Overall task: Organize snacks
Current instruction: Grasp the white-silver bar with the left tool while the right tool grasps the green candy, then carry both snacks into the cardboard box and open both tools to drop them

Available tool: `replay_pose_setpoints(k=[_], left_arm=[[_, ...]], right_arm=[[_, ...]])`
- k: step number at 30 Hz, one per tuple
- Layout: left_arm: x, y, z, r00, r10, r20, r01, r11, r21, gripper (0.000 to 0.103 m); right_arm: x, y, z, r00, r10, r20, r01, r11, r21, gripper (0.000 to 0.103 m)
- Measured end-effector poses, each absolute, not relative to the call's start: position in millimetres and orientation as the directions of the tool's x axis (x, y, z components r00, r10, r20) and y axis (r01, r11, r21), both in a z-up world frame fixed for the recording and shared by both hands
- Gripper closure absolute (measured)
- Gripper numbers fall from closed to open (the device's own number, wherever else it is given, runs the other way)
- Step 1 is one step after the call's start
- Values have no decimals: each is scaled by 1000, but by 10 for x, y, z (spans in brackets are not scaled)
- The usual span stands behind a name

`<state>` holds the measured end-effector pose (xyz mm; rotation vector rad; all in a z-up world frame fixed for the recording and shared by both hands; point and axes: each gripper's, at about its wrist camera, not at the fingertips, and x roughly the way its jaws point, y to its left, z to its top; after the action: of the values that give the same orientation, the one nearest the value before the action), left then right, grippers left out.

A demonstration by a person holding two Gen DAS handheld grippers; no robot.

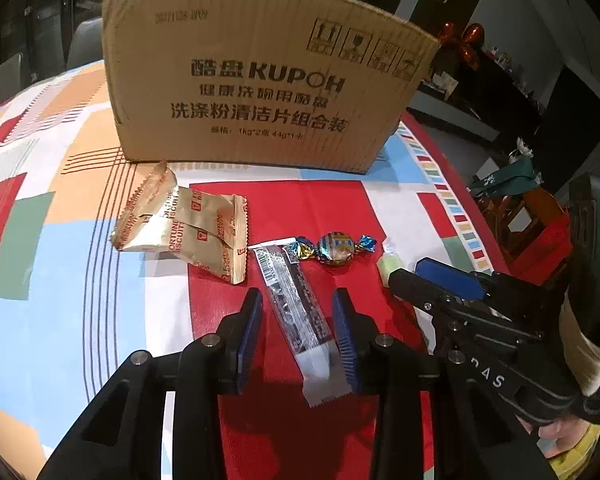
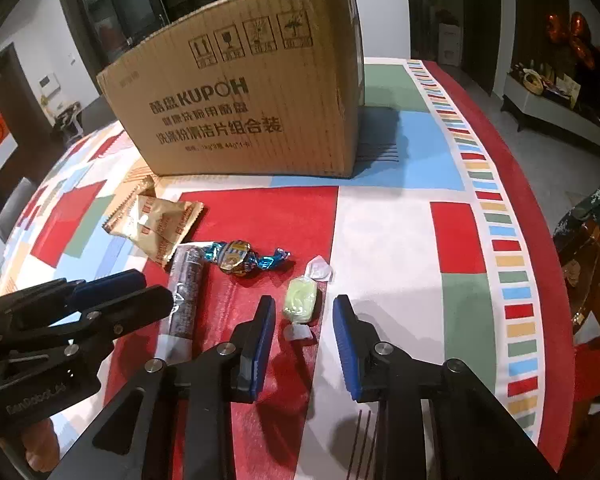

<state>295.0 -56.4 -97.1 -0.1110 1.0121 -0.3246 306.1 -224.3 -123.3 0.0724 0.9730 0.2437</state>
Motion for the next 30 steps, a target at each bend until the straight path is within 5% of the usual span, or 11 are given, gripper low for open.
replay_pose_setpoints(k=[30], left_arm=[[2922, -517, -953, 482, -337, -809, 185, 941, -282, 83]], right_arm=[[2965, -2176, -989, 598, 229, -768, -174, 973, 154, 81]])
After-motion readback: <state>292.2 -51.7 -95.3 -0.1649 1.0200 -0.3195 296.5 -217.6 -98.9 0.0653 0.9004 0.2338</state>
